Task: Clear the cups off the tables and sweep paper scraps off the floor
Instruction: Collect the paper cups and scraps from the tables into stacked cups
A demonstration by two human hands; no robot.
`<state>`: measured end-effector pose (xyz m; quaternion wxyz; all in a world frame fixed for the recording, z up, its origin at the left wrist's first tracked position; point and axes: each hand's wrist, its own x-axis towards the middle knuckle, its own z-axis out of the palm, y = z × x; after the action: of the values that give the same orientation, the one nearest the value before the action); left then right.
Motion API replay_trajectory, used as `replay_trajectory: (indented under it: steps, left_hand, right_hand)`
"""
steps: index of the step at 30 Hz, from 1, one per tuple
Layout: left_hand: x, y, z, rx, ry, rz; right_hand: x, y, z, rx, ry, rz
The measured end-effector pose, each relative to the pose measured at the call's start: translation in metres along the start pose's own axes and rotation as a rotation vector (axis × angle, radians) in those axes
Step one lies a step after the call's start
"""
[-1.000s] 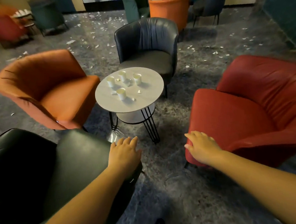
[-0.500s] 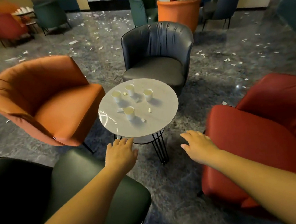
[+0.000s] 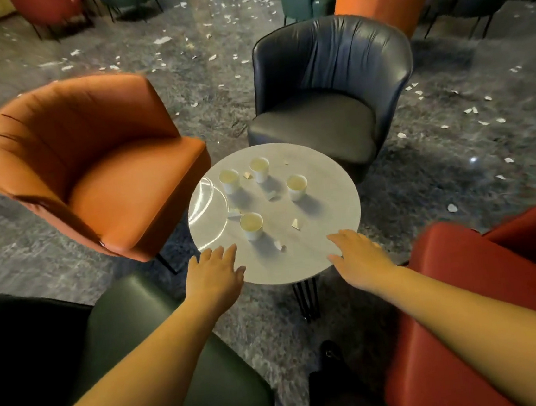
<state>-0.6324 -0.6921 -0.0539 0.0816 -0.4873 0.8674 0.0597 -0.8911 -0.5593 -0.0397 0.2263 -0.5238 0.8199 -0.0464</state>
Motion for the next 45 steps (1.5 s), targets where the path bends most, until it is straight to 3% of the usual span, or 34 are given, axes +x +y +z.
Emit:
replay_trajectory:
  steps: [11,19,21,26,33,37,41,45]
  left_hand:
    - [0.120,0.009,-0.013,-0.114,-0.019,-0.135]
    - [0.159,0.007,0.013,-0.094,-0.135,-0.012]
    - [0.223,-0.005,0.057,-0.098,-0.260,0.049]
    - [0.238,0.001,0.072,-0.075,-0.287,0.146]
    - [0.271,-0.026,0.089,-0.055,-0.433,0.338]
    - [0.286,-0.027,0.080,-0.177,-0.355,0.297]
    - [0.315,-0.005,0.054,-0.512,-0.078,0.150]
    - [0.350,0.036,0.030,-0.725,0.057,0.197]
  right_hand:
    - [0.152,0.019,-0.029,0.000,-0.068,-0.065]
    - [0.187,0.027,-0.025,0.012,-0.078,-0.093]
    - [0.245,0.031,0.006,0.083,-0.123,0.029]
    - [0.260,0.031,0.002,0.148,-0.057,0.046]
    - [0.291,0.014,0.027,0.254,-0.094,0.179]
    - [0.301,0.010,0.029,0.284,-0.075,0.229]
    - [0.308,0.012,0.031,0.307,-0.048,0.274]
    - [0.315,0.014,0.033,0.372,0.011,0.341]
